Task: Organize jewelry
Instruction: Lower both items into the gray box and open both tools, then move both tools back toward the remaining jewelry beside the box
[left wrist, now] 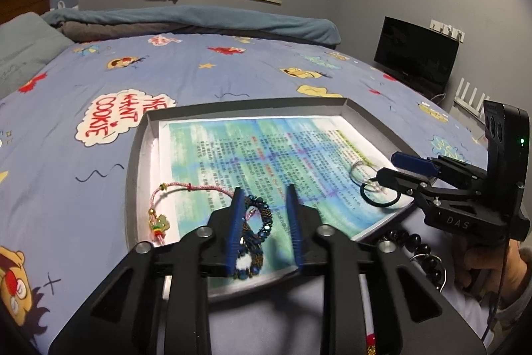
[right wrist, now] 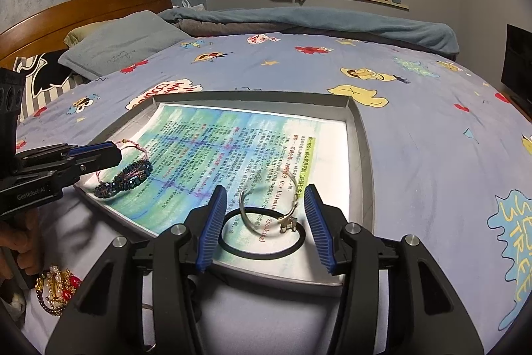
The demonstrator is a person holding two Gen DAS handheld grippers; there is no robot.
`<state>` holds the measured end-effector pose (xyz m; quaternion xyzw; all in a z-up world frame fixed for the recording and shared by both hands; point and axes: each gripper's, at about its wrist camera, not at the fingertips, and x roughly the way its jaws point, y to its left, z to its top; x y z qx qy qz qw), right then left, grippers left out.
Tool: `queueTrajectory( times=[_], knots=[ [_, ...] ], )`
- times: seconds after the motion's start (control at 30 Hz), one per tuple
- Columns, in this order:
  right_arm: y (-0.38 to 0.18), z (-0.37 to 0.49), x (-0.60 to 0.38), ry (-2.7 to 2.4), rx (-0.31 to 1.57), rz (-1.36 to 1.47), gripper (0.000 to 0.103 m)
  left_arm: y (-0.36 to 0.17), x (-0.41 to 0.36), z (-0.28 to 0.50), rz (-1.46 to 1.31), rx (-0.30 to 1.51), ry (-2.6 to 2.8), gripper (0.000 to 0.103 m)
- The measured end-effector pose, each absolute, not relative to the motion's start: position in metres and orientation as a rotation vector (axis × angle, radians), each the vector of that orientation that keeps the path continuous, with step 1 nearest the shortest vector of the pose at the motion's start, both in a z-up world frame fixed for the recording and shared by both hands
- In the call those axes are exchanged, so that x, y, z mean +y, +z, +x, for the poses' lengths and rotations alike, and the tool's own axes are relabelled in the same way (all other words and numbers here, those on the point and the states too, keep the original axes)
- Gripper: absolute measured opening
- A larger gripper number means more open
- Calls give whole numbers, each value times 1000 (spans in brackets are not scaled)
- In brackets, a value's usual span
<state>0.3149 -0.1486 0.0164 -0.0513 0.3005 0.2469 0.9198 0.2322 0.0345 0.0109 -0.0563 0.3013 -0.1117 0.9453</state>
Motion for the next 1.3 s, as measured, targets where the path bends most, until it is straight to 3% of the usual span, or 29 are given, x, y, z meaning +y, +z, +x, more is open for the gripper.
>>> queueTrajectory(
  times=[0.03, 0.13, 0.2, 0.6, 0.9, 1.3],
  knots=[
    [17, 314, -148, 507, 612, -109, 55, 11, 34, 231, -112, 609, -225, 50],
    [19, 308, -148, 511, 583, -121, 69, 12, 34, 226, -110, 589, -230, 71],
    [21, 303, -149, 515, 562, -118, 72, 13, 34, 220, -109, 568, -226, 81],
    [30, 271, -169, 505, 473, -56, 72, 10, 43, 189, -144, 533, -224, 81],
    [27, 250, -177, 506, 486, -41, 72, 6, 47, 157, -159, 519, -216, 88],
    [25, 230, -178, 542, 502, -43, 72, 1, 47, 122, -195, 504, -272, 89]
  ],
)
